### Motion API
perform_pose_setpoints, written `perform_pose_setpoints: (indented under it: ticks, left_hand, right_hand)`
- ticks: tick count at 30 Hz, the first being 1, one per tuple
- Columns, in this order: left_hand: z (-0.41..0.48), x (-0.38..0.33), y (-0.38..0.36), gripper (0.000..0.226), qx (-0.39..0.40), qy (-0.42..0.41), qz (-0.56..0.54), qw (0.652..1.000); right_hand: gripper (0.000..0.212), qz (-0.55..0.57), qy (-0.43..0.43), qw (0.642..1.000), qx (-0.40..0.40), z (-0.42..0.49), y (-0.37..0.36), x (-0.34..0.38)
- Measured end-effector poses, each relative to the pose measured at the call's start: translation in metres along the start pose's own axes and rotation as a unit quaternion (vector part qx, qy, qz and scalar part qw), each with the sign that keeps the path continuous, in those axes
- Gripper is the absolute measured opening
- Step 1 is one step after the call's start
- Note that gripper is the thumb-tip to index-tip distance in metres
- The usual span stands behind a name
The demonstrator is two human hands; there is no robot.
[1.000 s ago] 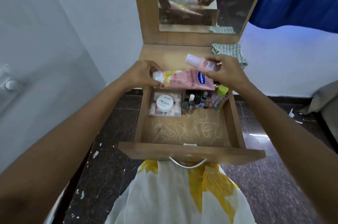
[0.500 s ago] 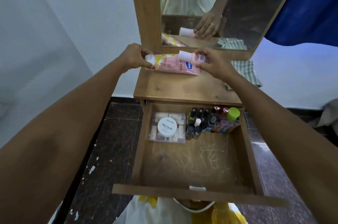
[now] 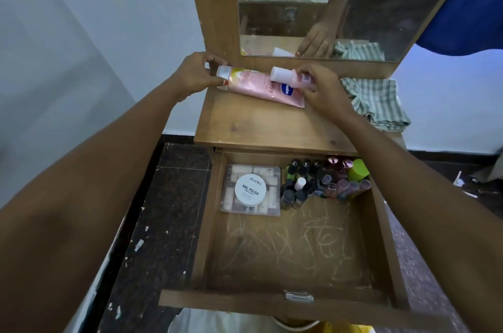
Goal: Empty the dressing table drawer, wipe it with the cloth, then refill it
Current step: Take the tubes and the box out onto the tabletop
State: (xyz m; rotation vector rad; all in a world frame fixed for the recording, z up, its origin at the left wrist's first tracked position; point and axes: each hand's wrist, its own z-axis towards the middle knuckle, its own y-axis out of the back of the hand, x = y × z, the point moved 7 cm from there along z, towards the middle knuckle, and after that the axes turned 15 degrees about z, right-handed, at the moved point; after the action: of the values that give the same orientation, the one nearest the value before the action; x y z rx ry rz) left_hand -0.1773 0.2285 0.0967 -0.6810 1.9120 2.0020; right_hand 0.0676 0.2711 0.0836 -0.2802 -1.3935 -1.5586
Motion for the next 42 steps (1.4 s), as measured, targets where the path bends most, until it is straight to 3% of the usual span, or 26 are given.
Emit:
perform_pose_setpoints:
  ticks: [7,19,24,30,35,38,42]
  left_hand:
    - [-0.003,-0.018,-0.006,0.050,-0.068,-0.068,0.093,0.991]
    - [-0.011,-0.013,-0.019,0.063,-0.110,0.010,0.150,0.982]
    - [-0.033,-0.019,-0.011,0.048,-0.147,0.025,0.136,0.979]
    - [-0.084,-0.041,-0.017,0.030,-0.186,-0.036,0.131,0.973]
    - [-0.133,-0.055,-0.035,0.018,-0.153,-0.055,0.082,0.983]
    - [-0.158,-0.055,-0.057,0.013,-0.073,-0.070,0.107,0.989]
    - [-0.186,-0.033,-0.089,0.016,0.015,0.006,0.153,0.988]
  right_hand:
    - [0.030,-0.062,0.002,0.997,-0.051,0.003,0.006,-0.002]
    - [0.036,-0.055,-0.022,0.996,-0.069,-0.009,0.010,0.003]
    - [0.035,-0.056,-0.025,0.995,-0.077,-0.020,0.016,0.014]
    - [0.027,-0.036,0.007,0.996,-0.084,-0.056,0.009,0.036]
    - [0.012,0.039,-0.004,0.998,-0.055,-0.099,-0.009,0.054]
    - [0.010,0.061,-0.033,0.998,0.008,-0.123,-0.029,0.058]
    - [0.012,0.047,-0.124,0.988,0.076,-0.158,-0.060,0.047]
